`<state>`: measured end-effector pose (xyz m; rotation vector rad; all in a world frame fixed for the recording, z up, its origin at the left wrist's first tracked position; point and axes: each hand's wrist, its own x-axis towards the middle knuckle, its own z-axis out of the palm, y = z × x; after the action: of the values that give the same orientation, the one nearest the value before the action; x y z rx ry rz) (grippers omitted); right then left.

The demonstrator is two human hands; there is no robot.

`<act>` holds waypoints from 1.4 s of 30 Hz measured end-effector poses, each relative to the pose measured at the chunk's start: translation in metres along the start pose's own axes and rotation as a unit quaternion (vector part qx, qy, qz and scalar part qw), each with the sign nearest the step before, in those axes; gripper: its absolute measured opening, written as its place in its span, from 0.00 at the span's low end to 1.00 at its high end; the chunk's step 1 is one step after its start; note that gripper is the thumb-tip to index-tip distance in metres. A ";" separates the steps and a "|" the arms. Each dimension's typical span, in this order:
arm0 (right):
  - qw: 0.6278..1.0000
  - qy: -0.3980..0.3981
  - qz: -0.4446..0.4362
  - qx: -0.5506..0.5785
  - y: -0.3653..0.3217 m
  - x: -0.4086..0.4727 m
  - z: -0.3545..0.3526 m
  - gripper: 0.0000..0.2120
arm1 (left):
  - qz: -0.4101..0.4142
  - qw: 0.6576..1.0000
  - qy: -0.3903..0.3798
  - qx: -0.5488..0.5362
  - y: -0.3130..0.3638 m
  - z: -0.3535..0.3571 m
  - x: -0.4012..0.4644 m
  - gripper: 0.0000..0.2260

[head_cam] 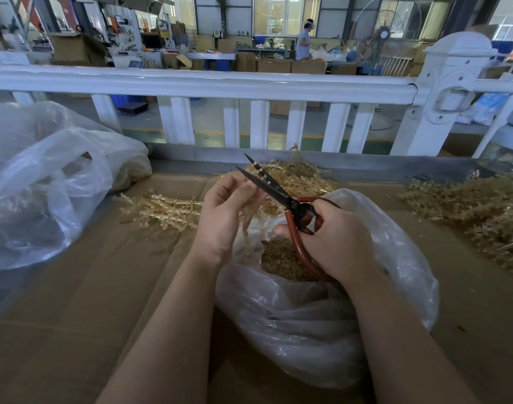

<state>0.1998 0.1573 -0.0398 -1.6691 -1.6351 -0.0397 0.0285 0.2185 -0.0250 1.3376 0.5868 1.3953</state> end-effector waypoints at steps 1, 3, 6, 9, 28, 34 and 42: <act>1.000 -0.003 0.000 0.001 0.000 0.000 0.000 0.36 | 0.007 1.000 0.007 0.006 0.001 0.000 0.000 0.05; 1.000 -0.010 0.002 0.005 -0.001 0.000 -0.001 0.37 | 0.017 1.000 0.006 0.018 0.001 0.000 -0.001 0.06; 1.000 -0.014 0.000 0.007 -0.001 0.000 -0.002 0.38 | 0.020 0.999 0.015 0.029 0.002 -0.001 -0.001 0.07; 1.000 -0.015 -0.004 0.002 -0.001 0.000 -0.002 0.36 | 0.017 0.999 0.023 0.029 0.002 -0.001 -0.001 0.07; 1.000 0.008 0.002 -0.007 -0.004 -0.002 -0.001 0.28 | -0.015 0.999 -0.027 -0.024 -0.003 0.002 -0.002 0.06; 1.000 0.003 0.009 -0.013 0.001 0.000 -0.001 0.30 | -0.010 1.000 0.001 0.012 -0.001 0.005 -0.002 0.04; 1.000 -0.015 0.009 -0.021 0.003 0.001 -0.001 0.36 | 0.064 0.990 0.038 0.120 0.001 0.005 -0.003 0.05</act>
<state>0.2026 0.1579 -0.0397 -1.7225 -1.6524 -0.0408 0.0323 0.2138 -0.0237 1.5406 0.7507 1.5208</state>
